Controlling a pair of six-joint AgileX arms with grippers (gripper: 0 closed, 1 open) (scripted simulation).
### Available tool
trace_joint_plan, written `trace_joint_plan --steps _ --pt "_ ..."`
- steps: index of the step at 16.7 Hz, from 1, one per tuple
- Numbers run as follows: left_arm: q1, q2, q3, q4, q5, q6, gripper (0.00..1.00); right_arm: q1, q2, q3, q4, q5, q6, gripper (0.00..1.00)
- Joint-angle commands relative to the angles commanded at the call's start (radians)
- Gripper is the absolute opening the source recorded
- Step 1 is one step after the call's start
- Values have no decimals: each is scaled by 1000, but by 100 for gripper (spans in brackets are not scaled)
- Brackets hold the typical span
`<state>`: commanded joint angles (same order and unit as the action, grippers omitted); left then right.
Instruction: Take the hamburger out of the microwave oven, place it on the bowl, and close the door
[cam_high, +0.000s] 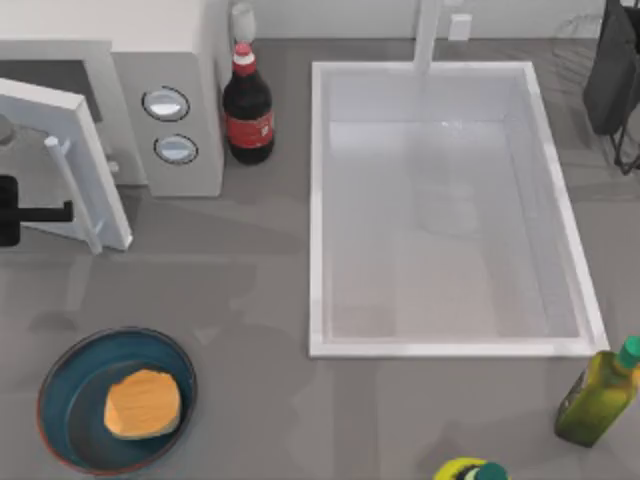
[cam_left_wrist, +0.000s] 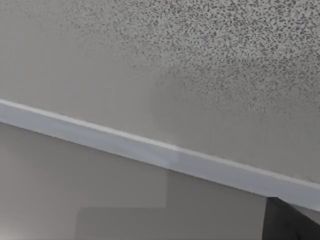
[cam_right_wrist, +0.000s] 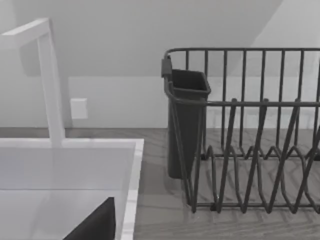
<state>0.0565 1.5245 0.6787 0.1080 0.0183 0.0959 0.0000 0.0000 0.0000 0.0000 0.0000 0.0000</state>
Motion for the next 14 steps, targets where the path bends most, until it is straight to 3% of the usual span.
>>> trace_joint_plan --steps 4,10,14 --pt "1 35 38 -4 -2 -1 0 0 0 0 0 0 0 100" --pt "-16 307 324 -14 -11 -11 0 0 0 0 0 0 0 100" --pt "-22 369 389 -17 -15 -14 0 0 0 0 0 0 0 100"
